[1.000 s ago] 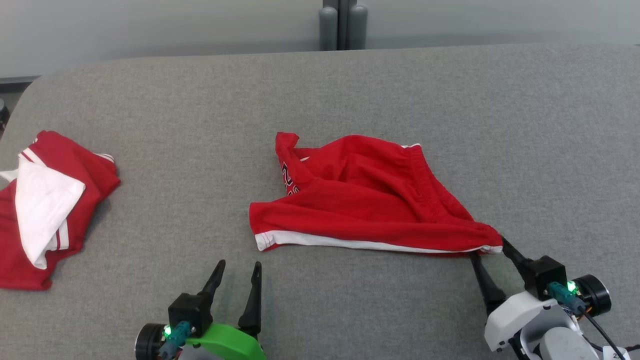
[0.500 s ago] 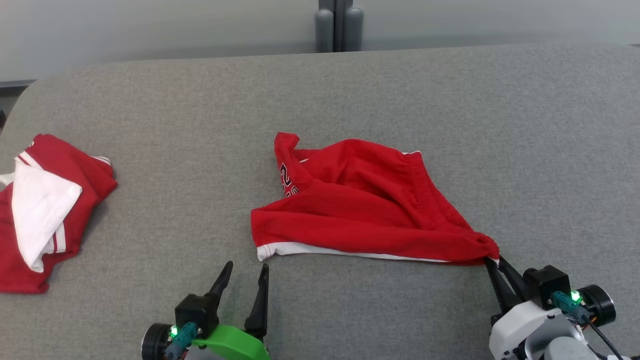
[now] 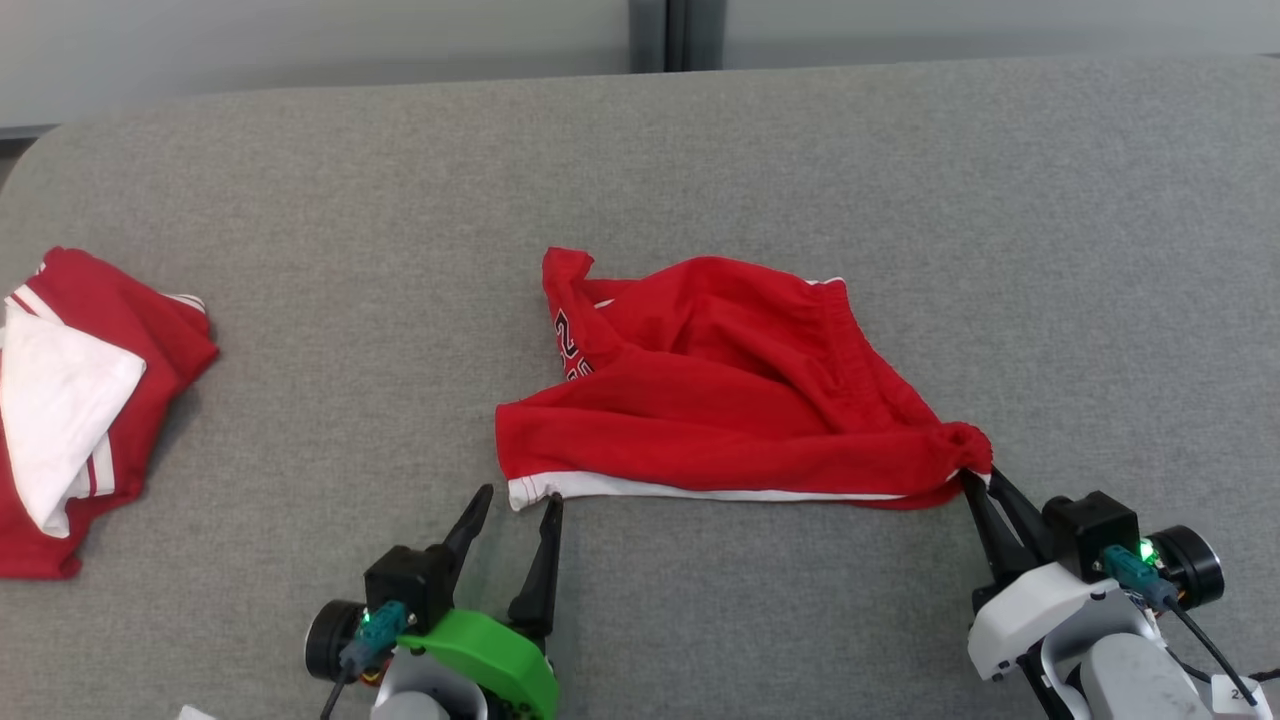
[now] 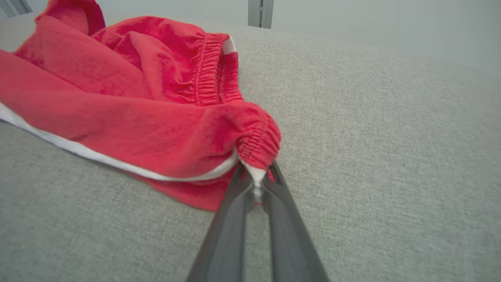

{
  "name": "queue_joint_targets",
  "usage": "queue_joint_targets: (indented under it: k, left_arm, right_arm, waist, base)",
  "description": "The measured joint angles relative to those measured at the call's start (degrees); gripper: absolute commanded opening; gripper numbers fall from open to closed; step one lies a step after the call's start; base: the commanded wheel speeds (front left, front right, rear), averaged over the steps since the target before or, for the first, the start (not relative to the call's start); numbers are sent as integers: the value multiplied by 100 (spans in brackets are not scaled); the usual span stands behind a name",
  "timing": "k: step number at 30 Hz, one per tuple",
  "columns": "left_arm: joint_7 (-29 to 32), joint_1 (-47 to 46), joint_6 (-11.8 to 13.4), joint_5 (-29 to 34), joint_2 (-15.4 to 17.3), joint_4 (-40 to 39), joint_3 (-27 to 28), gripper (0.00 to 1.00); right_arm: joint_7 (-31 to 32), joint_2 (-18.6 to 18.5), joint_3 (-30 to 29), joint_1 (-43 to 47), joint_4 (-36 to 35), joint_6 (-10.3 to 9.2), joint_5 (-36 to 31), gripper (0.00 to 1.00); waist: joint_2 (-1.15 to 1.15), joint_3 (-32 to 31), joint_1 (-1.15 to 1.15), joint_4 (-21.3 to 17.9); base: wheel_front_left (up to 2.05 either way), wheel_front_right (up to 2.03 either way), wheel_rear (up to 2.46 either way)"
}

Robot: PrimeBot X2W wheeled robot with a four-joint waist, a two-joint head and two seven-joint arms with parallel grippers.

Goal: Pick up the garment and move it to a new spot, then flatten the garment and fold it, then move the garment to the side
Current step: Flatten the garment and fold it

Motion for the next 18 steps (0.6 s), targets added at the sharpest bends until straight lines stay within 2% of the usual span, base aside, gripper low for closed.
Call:
queue_joint_targets:
  k: [3, 4, 5, 6, 7, 8, 11, 12, 18]
  left_arm:
    - [1, -144, -5, -47, 0, 218, -3, 100]
    - [0, -172, -7, -53, 0, 255, -4, 75]
    - [0, -207, -12, -57, 0, 299, -10, 56]
    - [0, -236, -21, -62, 0, 332, -21, 49]
    - [0, -247, -22, -88, 0, 361, -25, 48]
    - [0, -247, -22, -99, 0, 376, -25, 39]
    - [0, -245, -23, -127, 0, 417, -20, 30]
    - [0, -244, -23, -142, 0, 432, -18, 0]
    - [0, -339, -23, -125, 0, 553, -5, 0]
  right_arm:
    - [0, -18, 54, -82, -16, 0, 1, 0]
    - [0, -19, 73, -94, -21, 0, 1, 0]
    - [0, -14, 85, -107, -27, 0, 1, 0]
    - [0, -13, 90, -115, -30, 0, 1, 0]
    - [0, -13, 93, -121, -31, 0, 1, 0]
    - [0, -11, 97, -128, -32, 0, 2, 0]
    - [0, 7, 102, -143, -34, 0, 11, 0]
    - [0, 15, 99, -152, -34, 0, 12, 0]
    - [0, 27, 69, -165, -49, 0, 19, 0]
  waist:
    - [0, 107, 0, -34]
    - [0, 131, 0, -49]
    - [0, 154, 0, -72]
    - [0, 172, 0, -96]
    - [0, 184, 0, -118]
    - [0, 192, 0, -134]
    - [0, 209, 0, -166]
    - [0, 214, 0, -168]
    - [0, 233, 0, -115]
  base:
    - [0, 0, 0]
    - [0, 0, 0]
    - [0, 0, 0]
    - [0, 0, 0]
    - [0, 0, 0]
    - [0, 0, 0]
    - [0, 0, 0]
    - [0, 0, 0]
    - [0, 0, 0]
